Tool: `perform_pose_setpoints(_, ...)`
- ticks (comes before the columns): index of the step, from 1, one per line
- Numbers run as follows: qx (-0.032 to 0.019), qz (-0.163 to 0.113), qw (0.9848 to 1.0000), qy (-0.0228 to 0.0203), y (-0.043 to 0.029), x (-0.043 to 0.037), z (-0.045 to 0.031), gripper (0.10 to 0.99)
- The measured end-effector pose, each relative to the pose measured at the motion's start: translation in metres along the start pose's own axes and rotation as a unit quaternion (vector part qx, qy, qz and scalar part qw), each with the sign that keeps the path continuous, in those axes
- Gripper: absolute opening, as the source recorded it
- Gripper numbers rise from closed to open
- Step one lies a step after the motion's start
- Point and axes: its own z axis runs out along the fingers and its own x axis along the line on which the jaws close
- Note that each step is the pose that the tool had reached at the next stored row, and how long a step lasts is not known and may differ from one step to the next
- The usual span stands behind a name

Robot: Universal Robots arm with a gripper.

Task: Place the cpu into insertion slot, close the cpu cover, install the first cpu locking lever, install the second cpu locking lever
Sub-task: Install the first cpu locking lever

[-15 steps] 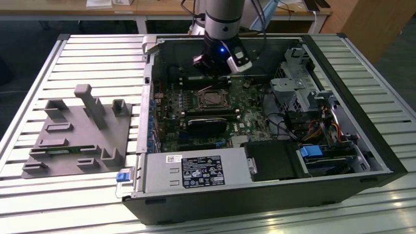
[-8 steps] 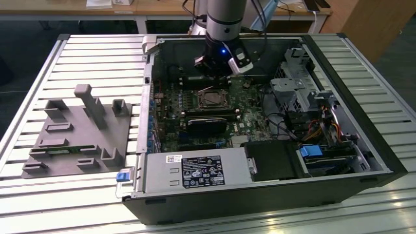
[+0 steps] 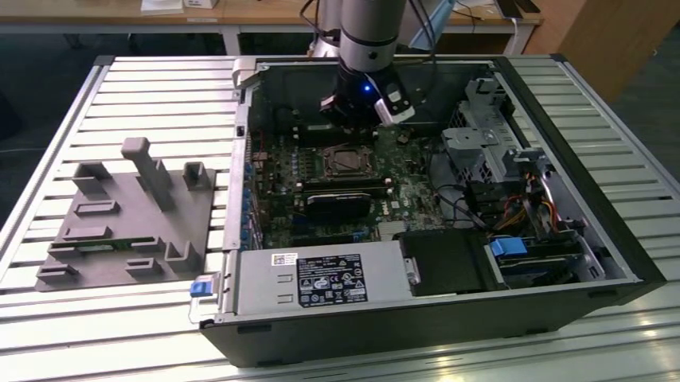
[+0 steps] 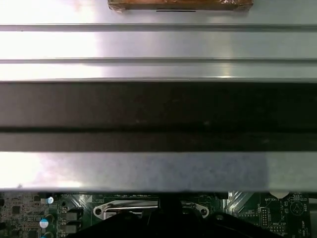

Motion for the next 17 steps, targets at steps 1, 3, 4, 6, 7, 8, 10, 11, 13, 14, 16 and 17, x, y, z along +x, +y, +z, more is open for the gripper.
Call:
perform_pose_setpoints(1,0.0,0.0,1.0,0.0001,-0.0001,-0.0003,0.001,0.106)
perform_pose_setpoints(3,-0.0001,0.0,1.0,0.0003,-0.0002,-0.0006,0.0028,0.106)
perform_pose_setpoints(4,0.0,0.0,1.0,0.0003,-0.0004,-0.0006,0.0036,0.106)
perform_pose_setpoints(6,0.0,0.0,1.0,0.0004,-0.0005,-0.0007,0.0051,0.106)
perform_pose_setpoints(7,0.0001,0.0,1.0,0.0004,-0.0006,-0.0007,0.0056,0.106)
perform_pose_setpoints(8,0.0002,0.0,1.0,0.0004,-0.0006,-0.0007,0.0059,0.106)
perform_pose_setpoints(10,0.0013,0.0,1.0,0.0003,-0.0007,-0.0008,0.0065,0.106)
perform_pose_setpoints(11,0.0019,0.0,1.0,0.0003,-0.0007,-0.0009,0.0068,0.106)
perform_pose_setpoints(13,0.0033,0.0,1.0,0.0003,-0.0008,-0.0009,0.0075,0.106)
perform_pose_setpoints(14,0.0039,0.0,1.0,0.0003,-0.0009,-0.0009,0.0077,0.106)
perform_pose_setpoints(16,0.0045,0.0,1.0,0.0003,-0.0009,-0.001,0.008,0.106)
perform_pose_setpoints(17,0.0047,0.0,1.0,0.0003,-0.0009,-0.001,0.0082,0.106)
